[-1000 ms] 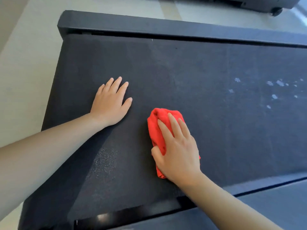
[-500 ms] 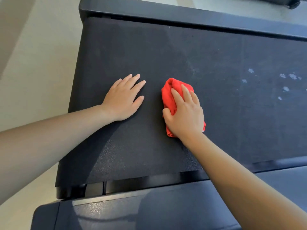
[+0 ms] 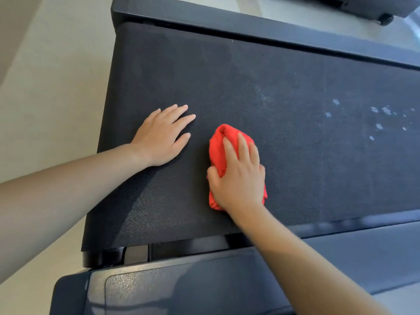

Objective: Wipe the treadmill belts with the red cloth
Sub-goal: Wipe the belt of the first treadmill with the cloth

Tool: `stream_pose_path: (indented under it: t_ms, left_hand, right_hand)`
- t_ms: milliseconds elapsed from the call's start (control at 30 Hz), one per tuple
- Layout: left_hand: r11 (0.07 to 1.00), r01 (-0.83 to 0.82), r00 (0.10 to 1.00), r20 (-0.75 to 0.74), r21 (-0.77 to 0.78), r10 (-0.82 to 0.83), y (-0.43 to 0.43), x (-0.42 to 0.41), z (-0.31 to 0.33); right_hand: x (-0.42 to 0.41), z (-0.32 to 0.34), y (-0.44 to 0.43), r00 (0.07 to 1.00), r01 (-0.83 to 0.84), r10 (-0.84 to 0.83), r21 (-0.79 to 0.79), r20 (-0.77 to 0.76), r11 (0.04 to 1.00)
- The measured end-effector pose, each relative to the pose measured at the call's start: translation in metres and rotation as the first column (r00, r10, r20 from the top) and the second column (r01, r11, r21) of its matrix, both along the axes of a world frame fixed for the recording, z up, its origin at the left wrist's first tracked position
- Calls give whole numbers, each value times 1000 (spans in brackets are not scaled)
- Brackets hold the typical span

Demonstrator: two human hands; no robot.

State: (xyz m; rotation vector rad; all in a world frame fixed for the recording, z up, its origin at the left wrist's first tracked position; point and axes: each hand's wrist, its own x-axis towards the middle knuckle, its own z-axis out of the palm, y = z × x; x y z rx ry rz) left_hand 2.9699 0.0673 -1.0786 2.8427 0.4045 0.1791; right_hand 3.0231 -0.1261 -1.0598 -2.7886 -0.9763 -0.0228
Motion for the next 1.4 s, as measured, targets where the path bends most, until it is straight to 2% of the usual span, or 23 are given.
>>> stream_pose_path:
  t_ms: [167, 400, 600, 833, 1000, 1167, 1400]
  left_hand:
    - [999, -50, 997, -55, 6, 50, -7, -2, 1]
    - [998, -70, 994, -80, -1, 69, -24, 22, 2]
    - [993, -121, 984, -132, -11, 118, -44, 80, 5]
    - [985, -172, 977, -126, 5, 171, -32, 159, 2]
    - [954, -300, 951, -77, 2, 299, 2, 207, 1]
    - [921, -389, 920, 40, -15, 389, 8, 215, -4]
    - [913, -409, 912, 29, 0, 409, 7, 218, -1]
  right_hand:
    - [56, 11, 28, 998, 44, -45, -24, -33, 999]
    - [41, 5, -21, 999, 0, 2, 50, -37, 999]
    - [130, 5, 7, 999, 44, -41, 89, -35, 995]
    - [222, 3, 34, 992, -124, 126, 86, -10, 989]
    - [252, 0, 62, 981, -194, 194, 114, 16, 974]
    - [287, 0, 104, 968, -247, 251, 137, -11, 959]
    - [337, 2, 163, 936, -345, 350, 126, -24, 930]
